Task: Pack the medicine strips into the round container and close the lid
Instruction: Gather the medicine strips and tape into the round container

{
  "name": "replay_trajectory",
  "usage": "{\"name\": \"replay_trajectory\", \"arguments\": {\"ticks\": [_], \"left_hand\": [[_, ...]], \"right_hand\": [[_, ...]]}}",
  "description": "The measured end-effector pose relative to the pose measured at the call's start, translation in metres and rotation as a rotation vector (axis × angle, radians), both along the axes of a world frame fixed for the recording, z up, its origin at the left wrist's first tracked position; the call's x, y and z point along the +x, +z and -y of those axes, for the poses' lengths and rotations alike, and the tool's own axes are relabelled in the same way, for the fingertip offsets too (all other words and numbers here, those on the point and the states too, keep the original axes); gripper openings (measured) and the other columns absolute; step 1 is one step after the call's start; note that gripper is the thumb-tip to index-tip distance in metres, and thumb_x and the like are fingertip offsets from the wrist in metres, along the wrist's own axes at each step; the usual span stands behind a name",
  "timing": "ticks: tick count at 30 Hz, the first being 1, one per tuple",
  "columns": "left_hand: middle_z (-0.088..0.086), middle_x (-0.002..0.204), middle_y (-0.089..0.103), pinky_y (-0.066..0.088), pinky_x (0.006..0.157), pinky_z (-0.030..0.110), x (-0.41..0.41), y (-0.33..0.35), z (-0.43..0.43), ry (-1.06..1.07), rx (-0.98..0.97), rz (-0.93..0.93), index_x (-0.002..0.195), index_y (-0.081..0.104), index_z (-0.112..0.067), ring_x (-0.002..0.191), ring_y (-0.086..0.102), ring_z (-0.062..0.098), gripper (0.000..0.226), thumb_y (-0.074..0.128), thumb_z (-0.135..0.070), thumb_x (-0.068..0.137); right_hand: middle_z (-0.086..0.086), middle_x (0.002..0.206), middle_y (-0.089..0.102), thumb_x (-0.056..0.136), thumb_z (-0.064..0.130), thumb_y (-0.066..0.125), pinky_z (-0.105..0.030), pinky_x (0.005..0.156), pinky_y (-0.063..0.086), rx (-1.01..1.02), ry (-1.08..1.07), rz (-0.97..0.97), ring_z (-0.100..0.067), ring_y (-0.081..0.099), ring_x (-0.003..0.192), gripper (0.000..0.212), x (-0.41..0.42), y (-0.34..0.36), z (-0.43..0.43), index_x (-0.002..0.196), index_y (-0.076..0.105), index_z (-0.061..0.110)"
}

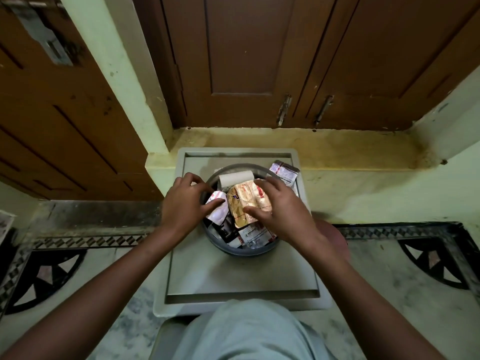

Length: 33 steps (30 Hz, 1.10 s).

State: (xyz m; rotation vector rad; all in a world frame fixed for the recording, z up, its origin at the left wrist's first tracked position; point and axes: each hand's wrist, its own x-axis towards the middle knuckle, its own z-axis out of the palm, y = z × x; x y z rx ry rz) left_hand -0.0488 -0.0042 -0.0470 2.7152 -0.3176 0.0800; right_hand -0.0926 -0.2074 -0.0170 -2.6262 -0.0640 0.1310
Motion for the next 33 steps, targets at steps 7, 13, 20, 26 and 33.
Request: {"name": "replay_trajectory", "arguments": {"ticks": [7, 13, 20, 26, 33], "left_hand": [[0.007, 0.109, 0.057, 0.044, 0.075, 0.033, 0.001, -0.004, 0.004, 0.082, -0.013, -0.011, 0.085, 0.067, -0.018, 0.101, 0.05, 0.025, 0.024, 0.069, -0.041, 0.076], [0.01, 0.126, 0.053, 0.043, 0.084, 0.037, 0.0, 0.002, 0.008, 0.025, 0.066, -0.055, 0.104, 0.07, -0.021, 0.112, 0.046, 0.028, 0.028, 0.059, -0.039, 0.085], [0.009, 0.141, 0.042, 0.042, 0.095, 0.036, 0.009, 0.024, -0.011, -0.153, 0.096, -0.524, 0.128, 0.053, -0.028, 0.121, 0.046, 0.027, 0.052, 0.068, -0.034, 0.079], [0.006, 0.132, 0.051, 0.05, 0.088, 0.041, 0.008, 0.015, 0.0, -0.102, 0.175, -0.37, 0.121, 0.056, -0.036, 0.114, 0.048, 0.026, 0.066, 0.077, -0.053, 0.06], [0.006, 0.134, 0.049, 0.042, 0.094, 0.04, 0.017, 0.042, 0.015, -0.053, 0.02, -0.157, 0.112, 0.063, -0.025, 0.123, 0.043, 0.024, 0.03, 0.063, -0.034, 0.083]], "right_hand": [[-0.008, 0.15, 0.034, 0.079, 0.044, 0.065, -0.041, 0.11, 0.032, -0.054, 0.048, -0.103, -0.027, 0.028, 0.138, 0.058, -0.006, -0.024, -0.009, 0.13, 0.047, 0.023], [-0.004, 0.141, 0.042, 0.073, 0.042, 0.072, -0.034, 0.096, 0.041, -0.057, 0.088, -0.067, -0.022, 0.04, 0.128, 0.054, -0.003, -0.017, -0.004, 0.119, 0.054, 0.022], [-0.004, 0.146, 0.038, 0.074, 0.042, 0.072, -0.035, 0.099, 0.039, -0.051, 0.088, -0.093, -0.023, 0.037, 0.131, 0.056, -0.003, -0.016, -0.001, 0.123, 0.054, 0.023], [-0.001, 0.146, 0.039, 0.073, 0.044, 0.071, -0.034, 0.094, 0.042, -0.058, 0.121, -0.089, -0.021, 0.042, 0.129, 0.054, -0.001, -0.013, 0.003, 0.121, 0.055, 0.026], [-0.003, 0.111, 0.065, 0.078, 0.032, 0.07, -0.032, 0.083, 0.053, 0.328, -0.228, 0.036, -0.012, 0.06, 0.094, 0.034, 0.02, 0.008, 0.032, 0.107, 0.064, 0.015]]}}
